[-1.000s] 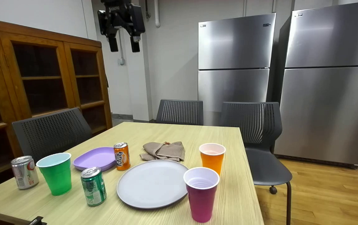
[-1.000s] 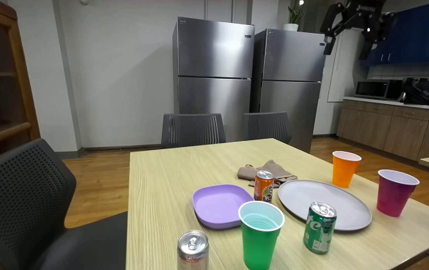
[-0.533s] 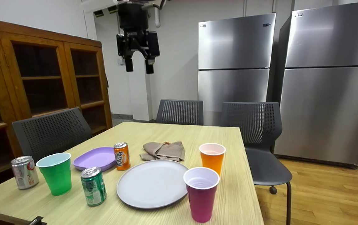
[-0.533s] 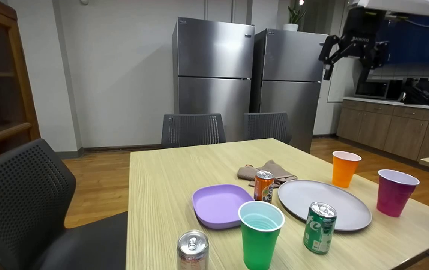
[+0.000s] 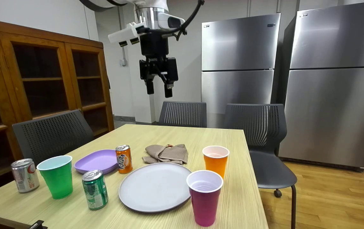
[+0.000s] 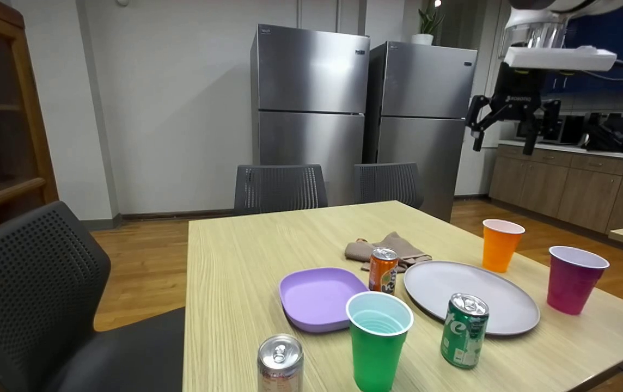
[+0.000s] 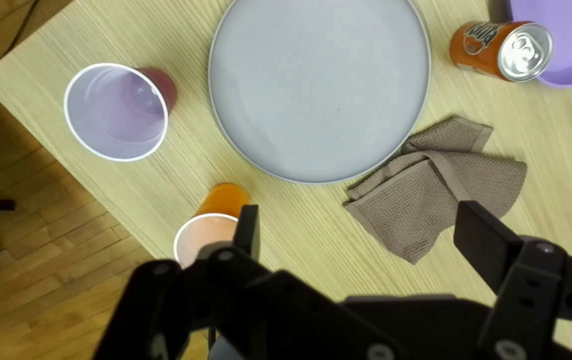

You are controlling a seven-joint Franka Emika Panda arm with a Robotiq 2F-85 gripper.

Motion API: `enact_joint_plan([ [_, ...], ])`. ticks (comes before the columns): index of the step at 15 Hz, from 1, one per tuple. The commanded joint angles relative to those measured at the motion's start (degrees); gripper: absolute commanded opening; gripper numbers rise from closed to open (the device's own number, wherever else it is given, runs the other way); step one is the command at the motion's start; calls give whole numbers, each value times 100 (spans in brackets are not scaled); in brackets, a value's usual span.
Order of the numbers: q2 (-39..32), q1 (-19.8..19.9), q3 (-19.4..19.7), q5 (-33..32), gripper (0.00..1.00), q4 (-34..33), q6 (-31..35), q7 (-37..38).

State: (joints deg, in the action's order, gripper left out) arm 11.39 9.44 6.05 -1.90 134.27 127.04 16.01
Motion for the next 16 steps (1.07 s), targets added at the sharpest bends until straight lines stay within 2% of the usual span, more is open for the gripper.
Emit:
enact_joint_plan([
  [1, -432, 146, -4, -406, 100, -187, 183, 547],
  [9, -1350, 183, 323, -836, 100, -538, 332, 1276],
  [16, -2335, 68, 576, -697, 100, -1201, 428, 1533],
])
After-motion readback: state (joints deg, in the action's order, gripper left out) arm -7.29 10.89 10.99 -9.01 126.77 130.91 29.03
